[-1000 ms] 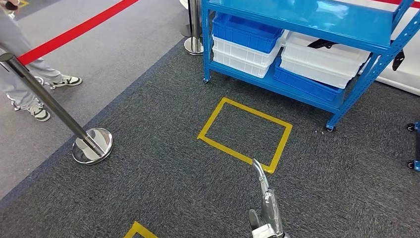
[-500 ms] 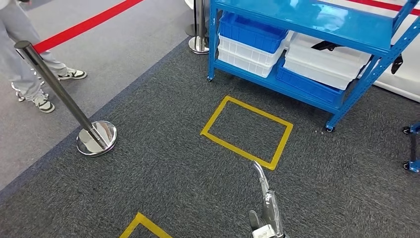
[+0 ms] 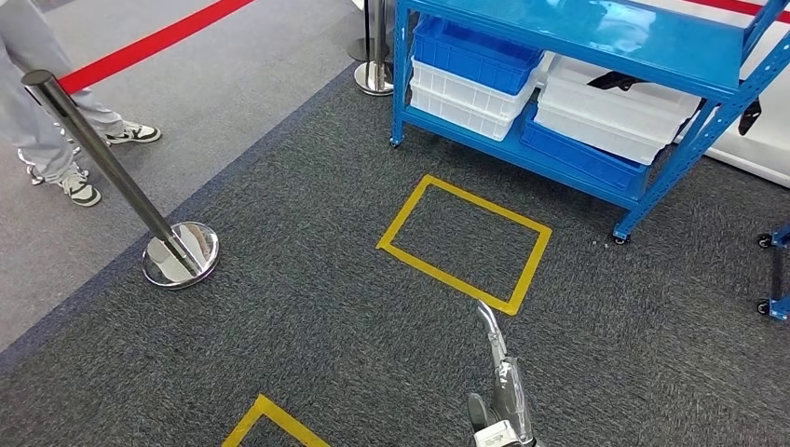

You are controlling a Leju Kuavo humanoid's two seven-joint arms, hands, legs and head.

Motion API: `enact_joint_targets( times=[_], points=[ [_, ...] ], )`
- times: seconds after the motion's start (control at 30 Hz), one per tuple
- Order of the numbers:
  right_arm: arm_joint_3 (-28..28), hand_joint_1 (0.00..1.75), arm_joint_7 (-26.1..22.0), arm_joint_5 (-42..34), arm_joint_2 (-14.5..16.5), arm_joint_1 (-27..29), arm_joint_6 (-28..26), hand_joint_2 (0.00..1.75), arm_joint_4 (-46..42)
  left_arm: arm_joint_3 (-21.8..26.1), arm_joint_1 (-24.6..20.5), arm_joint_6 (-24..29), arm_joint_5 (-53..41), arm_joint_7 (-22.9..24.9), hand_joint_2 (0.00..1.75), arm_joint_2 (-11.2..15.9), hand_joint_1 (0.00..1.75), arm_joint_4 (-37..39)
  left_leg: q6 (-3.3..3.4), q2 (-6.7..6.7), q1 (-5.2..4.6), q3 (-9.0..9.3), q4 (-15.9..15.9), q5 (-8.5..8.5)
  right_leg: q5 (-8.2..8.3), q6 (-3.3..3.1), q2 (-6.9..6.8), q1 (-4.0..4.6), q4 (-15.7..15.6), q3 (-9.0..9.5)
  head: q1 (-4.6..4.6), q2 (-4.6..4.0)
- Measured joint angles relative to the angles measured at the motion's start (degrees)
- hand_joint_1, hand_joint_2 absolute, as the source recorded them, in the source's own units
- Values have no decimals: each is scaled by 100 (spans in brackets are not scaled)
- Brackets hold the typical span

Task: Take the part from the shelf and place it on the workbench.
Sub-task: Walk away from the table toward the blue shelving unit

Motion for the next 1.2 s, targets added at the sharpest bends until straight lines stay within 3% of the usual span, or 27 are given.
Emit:
enact_joint_targets(
  times=[0.23, 0.33, 0.4, 0.47, 0.5, 0.53, 0.57, 0.63, 0.67, 0.73, 0.83, 0.87, 0.93, 1.0, 1.07, 1.1, 1.13, 1.2],
  points=[
    [0, 0, -8, -21, 30, -46, 74, 0, 68, 28, -8, -173, -43, 436, 0, -1, 0, 0, 36, -3, -26, -51, 42, 3, 45, 85, -7, -39, 8, -19, -2, 0],
    [0, 0, -16, -26, 45, -51, 50, 0, 78, 28, -10, -143, -57, 483, 0, -3, 0, 0, 134, -11, 3, -32, -10, 2, 40, 154, -2, -49, 174, -85, 2, 1],
    [0, 0, -20, -33, 46, -47, 36, 0, 80, 28, -10, -118, -71, 511, 0, -5, 0, 0, 194, -14, 21, 5, -32, -11, -224, 171, 25, -59, 589, -301, 4, 0],
    [0, 0, -20, -41, 46, -31, 29, 0, 82, 28, -7, -111, -88, 527, 0, -5, 0, 0, 204, -14, 20, 17, -30, -29, -612, 179, 51, -66, 1310, -653, 5, 0],
    [0, 0, -20, -45, 46, -21, 28, 0, 84, 28, -2, -110, -94, 535, 0, -5, 0, 0, 192, -14, 23, 31, -28, -42, -729, 191, 56, -72, 1603, -800, 4, 1],
    [0, 0, -19, -49, 46, -12, 27, 0, 87, 28, 7, -110, -95, 541, 0, -5, 0, 0, 169, -16, 29, 56, -26, -62, -742, 199, 56, -82, 1719, -859, 4, 1],
    [0, 0, -19, -51, 46, -6, 27, 0, 91, 28, 16, -109, -95, 548, 0, -5, 0, 0, 142, -19, 40, 98, -24, -92, -639, 208, 55, -96, 1611, -802, 4, 1],
    [0, 0, -19, -54, 46, -3, 26, 0, 95, 28, 30, -108, -97, 556, 0, -5, 0, 0, 72, -28, 68, 217, -21, -184, -267, 223, 59, -128, 897, -429, 5, 0],
    [0, 0, -16, -54, 46, -2, 25, 0, 99, 28, 31, -104, -98, 560, 0, -5, 0, 0, 30, -32, 77, 275, -15, -235, -186, 221, 62, -122, 547, -256, 6, 0],
    [-2, 0, -9, -57, 46, 14, 21, 0, 104, 28, 26, -96, -100, 569, 0, -4, 0, 0, -68, -32, 82, 355, -14, -326, -242, 136, 73, -86, 253, -85, 6, 0],
    [-8, 0, -6, -67, 48, 46, 16, 0, 103, 28, 1, -92, -104, 576, 0, -3, 0, 0, -179, -28, 97, 387, 238, -303, -415, -53, 85, -58, 242, 84, -1, 1],
    [-11, 0, -7, -69, 50, 45, 16, 0, 103, 28, -10, -91, -106, 574, 0, -3, 0, 0, -208, -24, 107, 252, 520, -241, -478, -98, 79, -58, 225, 181, -12, 1],
    [-16, 0, -7, -71, 53, 46, 15, 0, 102, 27, -22, -89, -110, 571, 0, -3, 0, 0, -255, -17, 117, -266, 1290, -256, -619, -160, 63, -60, 192, 387, -39, 0],
    [-18, 0, -6, -72, 53, 54, 14, 0, 103, 26, -8, -83, -115, 571, 0, -3, 0, 0, -272, -16, 116, -826, 1855, -603, -781, -183, 70, -54, 173, 586, -51, 1],
    [-20, 0, -6, -72, 53, 62, 14, 0, 103, 26, 26, -78, -118, 572, 0, -3, 0, 0, -245, -17, 108, -1164, 1863, -939, -963, -186, 100, -49, 157, 831, -54, 1],
    [-21, 0, -6, -72, 53, 64, 14, 0, 103, 26, 41, -77, -119, 572, 0, -3, 0, 0, -208, -16, 94, -1244, 1661, -909, -1065, -181, 112, -46, 146, 971, -59, 1],
    [-21, 0, -6, -72, 54, 67, 14, 0, 103, 26, 57, -77, -119, 572, 0, -3, 0, 0, -152, -14, 69, -1286, 1354, -627, -1173, -174, 117, -42, 129, 1112, -61, 1],
    [-25, 0, -5, -73, 54, 72, 14, 0, 108, 27, 87, -78, -121, 575, 0, 10, 0, 0, -40, -22, -1, -1303, 820, 295, -1370, -128, 129, -32, 91, 1347, -58, 1]
  ],
)
